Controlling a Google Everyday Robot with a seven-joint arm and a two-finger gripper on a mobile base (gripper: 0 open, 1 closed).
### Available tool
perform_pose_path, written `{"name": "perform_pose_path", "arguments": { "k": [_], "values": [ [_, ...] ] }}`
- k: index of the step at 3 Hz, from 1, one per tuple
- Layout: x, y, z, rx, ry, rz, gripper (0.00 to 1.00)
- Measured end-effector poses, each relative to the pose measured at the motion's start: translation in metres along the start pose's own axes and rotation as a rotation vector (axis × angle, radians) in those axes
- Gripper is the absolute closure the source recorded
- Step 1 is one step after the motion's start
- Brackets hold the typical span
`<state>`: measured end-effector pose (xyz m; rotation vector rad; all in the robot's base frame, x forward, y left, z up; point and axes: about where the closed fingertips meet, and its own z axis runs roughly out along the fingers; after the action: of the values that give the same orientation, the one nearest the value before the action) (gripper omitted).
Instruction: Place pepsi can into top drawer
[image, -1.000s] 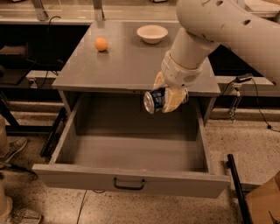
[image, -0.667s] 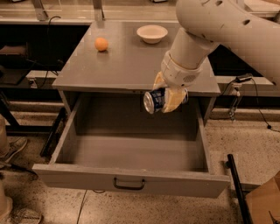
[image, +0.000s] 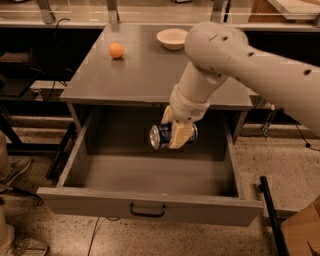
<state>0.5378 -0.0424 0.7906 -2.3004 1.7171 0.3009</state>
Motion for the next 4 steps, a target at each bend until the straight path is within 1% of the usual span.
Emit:
{"name": "perform_pose_path", "arguments": {
  "k": [1, 2, 3, 4],
  "values": [
    [-0.015, -0.002, 0.049, -0.047, 0.007, 0.067, 1.00],
    [-0.024, -0.009, 0.094, -0.038, -0.004, 0.171, 1.00],
    [-0.029, -0.020, 0.123, 0.002, -0.027, 0.248, 1.00],
    [-0.031, -0.033, 0.139, 0.059, -0.050, 0.301, 1.00]
  ]
}}
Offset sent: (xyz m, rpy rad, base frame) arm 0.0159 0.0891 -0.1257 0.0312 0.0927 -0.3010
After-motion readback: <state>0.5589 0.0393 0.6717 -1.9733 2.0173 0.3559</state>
